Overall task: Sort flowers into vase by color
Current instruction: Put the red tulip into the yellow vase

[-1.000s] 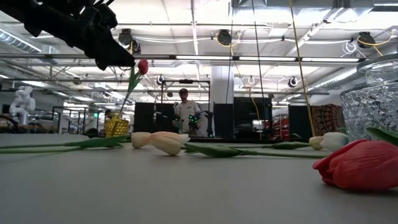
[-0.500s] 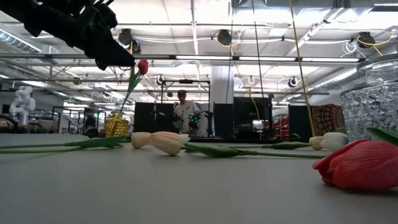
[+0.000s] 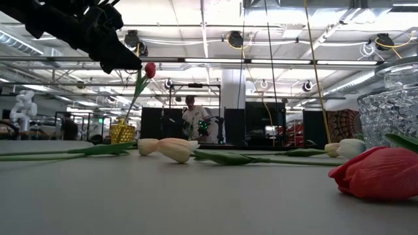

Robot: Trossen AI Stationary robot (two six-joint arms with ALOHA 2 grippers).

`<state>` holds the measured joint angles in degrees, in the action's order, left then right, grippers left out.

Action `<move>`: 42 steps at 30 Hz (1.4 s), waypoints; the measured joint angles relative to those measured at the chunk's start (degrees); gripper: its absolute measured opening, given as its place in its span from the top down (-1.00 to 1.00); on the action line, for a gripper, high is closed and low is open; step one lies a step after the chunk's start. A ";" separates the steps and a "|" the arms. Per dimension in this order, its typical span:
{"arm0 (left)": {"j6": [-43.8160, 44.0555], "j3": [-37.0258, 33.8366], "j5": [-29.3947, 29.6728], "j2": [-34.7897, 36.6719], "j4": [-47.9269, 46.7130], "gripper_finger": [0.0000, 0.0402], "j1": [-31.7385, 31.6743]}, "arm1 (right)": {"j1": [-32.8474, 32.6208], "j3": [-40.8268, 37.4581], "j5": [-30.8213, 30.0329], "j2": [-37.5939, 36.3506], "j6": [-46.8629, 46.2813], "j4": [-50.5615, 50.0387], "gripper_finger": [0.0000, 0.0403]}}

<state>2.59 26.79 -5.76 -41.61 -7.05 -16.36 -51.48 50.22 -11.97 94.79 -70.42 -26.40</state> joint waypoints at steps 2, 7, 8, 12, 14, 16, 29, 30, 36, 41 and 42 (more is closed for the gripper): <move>0.00 0.00 0.00 -0.02 -0.02 0.42 0.02 | 0.00 0.00 1.49 1.36 -0.32 0.05 0.18; 0.00 0.00 0.00 -0.01 -0.01 0.42 0.00 | 0.00 0.11 1.02 2.31 -0.74 0.14 0.18; 0.00 0.00 0.00 0.00 0.03 0.42 0.00 | -0.02 0.11 0.87 2.34 -0.75 0.14 0.18; 0.00 0.00 0.00 0.00 0.04 0.42 0.02 | -0.04 0.11 0.18 2.38 -0.91 0.12 0.18; 0.00 0.00 0.00 -0.01 0.02 0.42 0.00 | -0.04 0.11 -0.05 2.40 -0.91 0.07 0.18; 0.00 0.00 0.00 0.00 0.02 0.42 0.00 | -0.02 0.11 -0.11 2.40 -0.91 0.03 0.18; 0.00 0.00 0.00 0.00 0.02 0.42 0.00 | 0.51 0.06 -1.63 2.49 -0.96 -0.35 0.24; 0.00 0.00 0.00 -0.02 0.02 0.42 0.00 | 0.57 0.04 -1.74 2.51 -0.96 -0.39 0.27; 0.00 0.00 0.00 0.00 0.01 0.42 0.01 | 0.57 -0.02 -1.88 2.51 -0.92 -0.76 0.50; 0.00 0.00 0.00 0.00 0.02 0.42 0.01 | 0.57 -0.03 -1.58 2.51 -0.54 -0.88 0.71; 0.00 0.00 0.00 0.00 0.02 0.42 0.00 | 0.57 -0.03 -1.32 2.51 -0.52 -0.92 0.75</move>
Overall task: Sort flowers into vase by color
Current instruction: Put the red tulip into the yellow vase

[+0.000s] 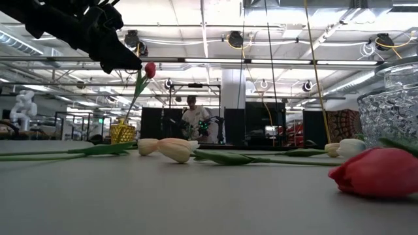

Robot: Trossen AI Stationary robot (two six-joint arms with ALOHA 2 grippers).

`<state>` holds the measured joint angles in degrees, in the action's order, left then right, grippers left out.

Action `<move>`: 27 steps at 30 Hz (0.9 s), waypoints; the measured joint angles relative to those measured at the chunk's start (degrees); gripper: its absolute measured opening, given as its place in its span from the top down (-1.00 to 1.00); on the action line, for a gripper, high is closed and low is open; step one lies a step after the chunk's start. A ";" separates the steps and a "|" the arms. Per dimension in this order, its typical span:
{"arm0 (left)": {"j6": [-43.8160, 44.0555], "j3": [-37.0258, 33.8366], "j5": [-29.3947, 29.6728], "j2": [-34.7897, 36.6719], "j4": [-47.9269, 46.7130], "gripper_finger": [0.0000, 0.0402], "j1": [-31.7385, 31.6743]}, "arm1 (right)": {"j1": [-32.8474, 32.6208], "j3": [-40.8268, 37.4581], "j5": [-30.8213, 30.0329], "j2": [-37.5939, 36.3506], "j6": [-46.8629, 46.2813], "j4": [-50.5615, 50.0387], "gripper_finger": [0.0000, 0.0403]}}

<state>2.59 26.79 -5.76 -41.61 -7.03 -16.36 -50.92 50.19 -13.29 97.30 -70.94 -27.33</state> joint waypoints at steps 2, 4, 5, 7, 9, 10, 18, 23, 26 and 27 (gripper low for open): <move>0.00 0.00 0.00 -0.01 0.00 0.42 0.00 | 0.03 0.01 1.14 0.00 0.02 -0.08 0.83; 0.00 0.00 0.00 0.00 0.00 0.42 0.00 | 0.06 0.03 1.94 -0.04 0.04 -0.18 0.92; 0.00 0.00 0.00 0.00 0.00 0.42 0.02 | 0.02 0.05 2.10 -0.04 0.07 -0.16 0.95; 0.00 0.00 0.00 -0.01 0.00 0.42 0.01 | 0.04 0.07 2.43 -0.04 0.09 -0.22 0.98; 0.00 0.00 0.00 0.00 -0.01 0.42 0.00 | 0.04 0.07 2.52 -0.04 0.14 -0.26 0.98; 0.00 0.00 0.00 -0.02 -0.02 0.42 0.00 | 0.04 0.07 2.59 -0.04 0.35 -0.27 0.98; 0.00 0.00 0.00 0.00 -0.01 0.42 0.00 | 0.02 0.09 4.64 -0.22 5.28 -0.26 0.99; 0.00 0.00 0.00 0.00 -0.02 0.42 0.00 | 0.00 0.11 5.67 -0.24 7.22 -0.23 1.00; 0.00 0.00 0.00 0.00 -0.02 0.42 0.00 | 0.00 0.11 5.76 -0.24 8.39 -0.22 1.00; 0.00 0.00 0.00 -0.02 -0.02 0.42 0.00 | 0.00 0.11 5.76 -0.24 8.78 -0.20 1.00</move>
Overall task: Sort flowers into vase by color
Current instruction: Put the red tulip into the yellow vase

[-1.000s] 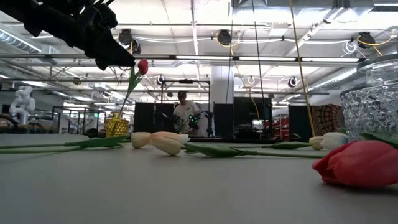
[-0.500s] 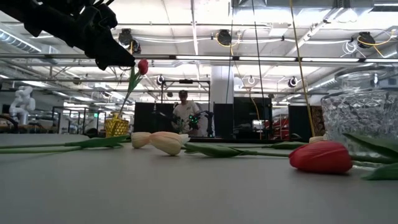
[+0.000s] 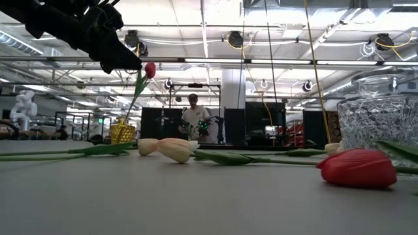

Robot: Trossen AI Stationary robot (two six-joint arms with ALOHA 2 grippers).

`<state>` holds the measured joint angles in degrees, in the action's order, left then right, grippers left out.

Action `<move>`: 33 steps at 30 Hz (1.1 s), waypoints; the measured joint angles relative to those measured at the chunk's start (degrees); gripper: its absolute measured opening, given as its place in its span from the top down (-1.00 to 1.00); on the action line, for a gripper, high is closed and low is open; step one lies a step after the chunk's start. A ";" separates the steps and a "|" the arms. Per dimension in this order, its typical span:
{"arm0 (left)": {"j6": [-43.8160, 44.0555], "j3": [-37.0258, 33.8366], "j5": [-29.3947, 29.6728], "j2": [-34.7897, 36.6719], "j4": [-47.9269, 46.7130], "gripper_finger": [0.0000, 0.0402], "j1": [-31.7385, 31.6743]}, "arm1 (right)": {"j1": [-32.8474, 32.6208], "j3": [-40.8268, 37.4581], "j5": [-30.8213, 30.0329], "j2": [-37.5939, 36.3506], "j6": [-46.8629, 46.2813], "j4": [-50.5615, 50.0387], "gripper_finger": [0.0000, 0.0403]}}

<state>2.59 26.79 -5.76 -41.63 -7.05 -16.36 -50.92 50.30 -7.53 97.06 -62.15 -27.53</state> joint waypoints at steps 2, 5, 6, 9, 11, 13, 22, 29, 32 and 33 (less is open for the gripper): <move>0.00 0.00 0.00 0.00 0.02 0.42 0.00 | -0.02 0.00 -0.01 0.00 0.42 0.04 1.00; 0.00 0.00 0.00 0.02 0.00 0.42 0.00 | -0.04 0.00 -0.04 0.00 1.02 0.35 1.00; 0.00 0.00 0.00 0.00 0.00 0.42 0.02 | -0.04 -0.02 -0.04 0.00 1.47 0.60 1.00; 0.00 0.00 0.00 0.00 0.00 0.42 0.00 | -0.09 -0.13 -0.79 -0.05 2.83 1.69 1.00; 0.00 0.00 0.00 0.01 0.02 0.42 0.02 | -0.09 -0.15 -1.06 -0.37 3.30 2.61 1.00; 0.00 0.00 0.00 0.01 0.02 0.42 0.01 | -0.09 -0.15 -1.71 -0.96 3.33 3.07 1.00; 0.00 0.00 0.00 0.02 0.02 0.42 0.00 | -0.04 -0.15 -5.59 -4.41 4.91 4.24 1.00; 0.00 0.00 0.00 0.01 0.02 0.42 0.01 | 0.29 -0.09 -7.54 -8.10 8.17 6.73 1.00; 0.00 0.00 0.00 0.02 0.02 0.42 0.00 | 0.33 -0.09 -7.62 -9.95 8.95 6.97 1.00; 0.00 0.00 0.00 0.02 0.02 0.42 0.00 | 0.33 -0.09 -7.65 -10.53 9.22 7.19 1.00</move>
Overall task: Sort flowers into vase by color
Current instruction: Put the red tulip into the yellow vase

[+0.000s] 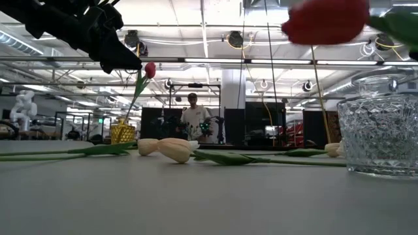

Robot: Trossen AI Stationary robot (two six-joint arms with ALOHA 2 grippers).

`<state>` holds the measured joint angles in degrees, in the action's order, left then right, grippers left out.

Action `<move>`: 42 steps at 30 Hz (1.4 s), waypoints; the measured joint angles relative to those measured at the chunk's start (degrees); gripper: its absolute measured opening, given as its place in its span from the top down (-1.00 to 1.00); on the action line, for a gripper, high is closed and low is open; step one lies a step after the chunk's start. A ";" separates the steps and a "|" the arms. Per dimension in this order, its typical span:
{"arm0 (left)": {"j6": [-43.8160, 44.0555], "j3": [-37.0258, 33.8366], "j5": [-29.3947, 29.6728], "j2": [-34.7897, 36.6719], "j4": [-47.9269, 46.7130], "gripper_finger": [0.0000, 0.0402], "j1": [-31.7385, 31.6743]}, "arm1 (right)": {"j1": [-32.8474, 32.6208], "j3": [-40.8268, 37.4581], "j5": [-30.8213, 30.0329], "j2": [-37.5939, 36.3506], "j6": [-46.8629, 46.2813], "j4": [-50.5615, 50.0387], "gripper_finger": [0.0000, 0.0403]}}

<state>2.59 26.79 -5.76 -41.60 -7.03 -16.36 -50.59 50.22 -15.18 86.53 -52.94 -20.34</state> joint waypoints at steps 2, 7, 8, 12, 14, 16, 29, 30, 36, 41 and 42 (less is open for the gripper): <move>0.00 0.00 0.00 0.00 0.00 0.42 0.02 | 0.00 0.00 -0.07 -1.19 0.32 0.11 1.00; 0.00 0.00 0.00 0.00 0.00 0.42 0.02 | 0.08 0.00 -2.26 -3.91 3.32 2.23 1.00; 0.00 0.00 0.00 -0.02 -0.02 0.42 0.00 | 0.12 0.00 -2.87 -4.43 4.44 3.08 1.00; 0.00 -0.01 0.00 -0.01 -0.01 0.42 0.00 | 0.39 0.00 -7.08 -6.82 9.69 6.07 1.00; 0.00 0.00 0.00 0.00 0.00 0.42 0.00 | 0.39 0.02 -10.13 -8.23 12.31 7.09 1.00; 0.00 -0.01 0.00 -0.02 -0.01 0.42 0.02 | 0.39 0.03 -13.29 -9.69 15.42 8.38 1.00; 0.00 -0.02 0.00 0.00 0.04 0.42 0.02 | 1.70 0.09 -25.72 -16.61 31.28 13.42 1.00; 0.00 -0.01 0.00 0.00 0.05 0.42 0.00 | 2.20 0.09 -25.86 -17.07 32.21 13.72 1.00; -0.09 -0.02 0.00 -0.02 0.73 0.42 0.02 | 5.88 0.09 -28.40 -19.34 42.09 17.73 1.00; -0.52 -0.02 0.00 -0.02 5.16 0.42 0.02 | 10.17 0.09 -28.85 -20.53 50.50 21.71 1.00; -0.57 -0.02 0.00 -0.02 6.59 0.42 0.02 | 11.13 0.09 -28.83 -20.55 52.14 22.83 1.00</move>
<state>2.02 26.76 -5.76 -41.63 -0.43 -16.34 -39.45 50.30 -44.01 65.98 -0.79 2.49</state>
